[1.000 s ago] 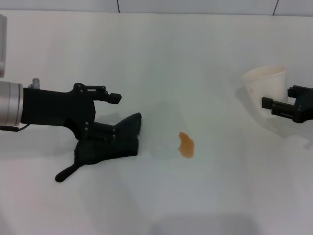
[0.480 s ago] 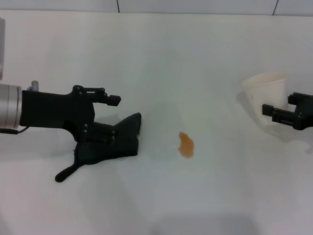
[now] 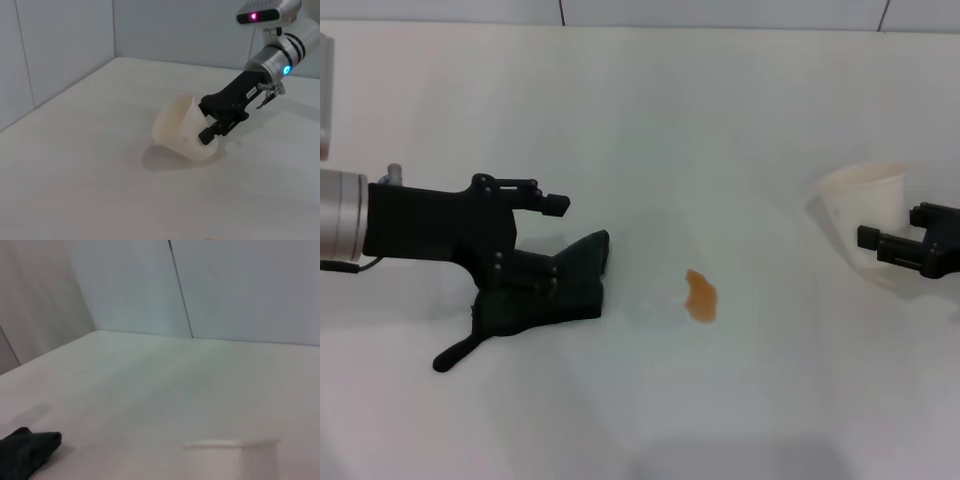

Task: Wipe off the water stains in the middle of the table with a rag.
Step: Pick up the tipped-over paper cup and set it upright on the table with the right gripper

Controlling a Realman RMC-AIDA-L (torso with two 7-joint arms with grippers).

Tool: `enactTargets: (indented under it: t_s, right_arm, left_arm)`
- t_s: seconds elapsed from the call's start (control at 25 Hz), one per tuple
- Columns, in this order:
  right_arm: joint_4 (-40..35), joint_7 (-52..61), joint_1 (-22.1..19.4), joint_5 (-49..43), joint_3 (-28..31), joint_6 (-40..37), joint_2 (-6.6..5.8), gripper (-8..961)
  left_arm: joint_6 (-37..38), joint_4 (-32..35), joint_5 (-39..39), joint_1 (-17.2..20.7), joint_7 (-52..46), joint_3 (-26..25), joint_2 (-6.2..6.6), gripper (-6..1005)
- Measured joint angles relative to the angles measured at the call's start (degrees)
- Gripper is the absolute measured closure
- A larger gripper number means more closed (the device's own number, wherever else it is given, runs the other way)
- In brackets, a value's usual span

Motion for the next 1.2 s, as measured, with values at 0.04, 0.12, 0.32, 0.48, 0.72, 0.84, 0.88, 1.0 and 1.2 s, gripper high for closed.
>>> enactTargets:
  t_s: [0.04,0.12,0.32,0.48,0.72,0.84,0.88,1.0,1.2]
  right_arm:
    - [0.0,0.0,0.0,0.0,0.0,0.0,0.00,350]
    - [0.1,0.0,-0.1,0.0,0.0,-0.1,0.00,350]
    - [0.2,0.0,-0.1,0.0,0.0,-0.5,0.00,350]
    - [0.2,0.0,-0.2,0.0,0.0,-0.5,0.00,350]
    - [0.2,0.0,-0.6,0.0,0.0,-0.6,0.00,350]
    - [0.2,0.0,-0.8,0.0,0.0,-0.6,0.00,350]
    - [0.2,0.0,-0.8,0.0,0.1,-0.6,-0.01,350]
    - [0.4,0.2,-0.9,0.0,0.6,-0.6,-0.05,350]
    - [0.7,0.1,-0.9,0.0,0.8,-0.6,-0.07,352]
  left_arm:
    - [0.0,0.0,0.0,-0.1,-0.1,0.0,0.00,183]
    - [0.0,0.0,0.1,-0.2,-0.1,0.0,0.00,183]
    - [0.0,0.0,0.3,-0.2,-0.2,0.1,0.00,183]
    - [0.0,0.0,0.5,-0.5,-0.7,0.1,0.00,183]
    - [0.1,0.2,0.6,-0.7,-0.9,0.1,0.00,182]
    - [0.2,0.2,0.6,-0.7,-0.9,0.1,0.00,182]
    - [0.2,0.2,0.6,-0.8,-0.9,0.1,0.01,182]
    - [0.2,0.3,0.6,-0.8,-1.1,0.1,0.00,182]
    - [0.5,1.4,0.6,-0.8,-1.8,0.2,-0.05,182]
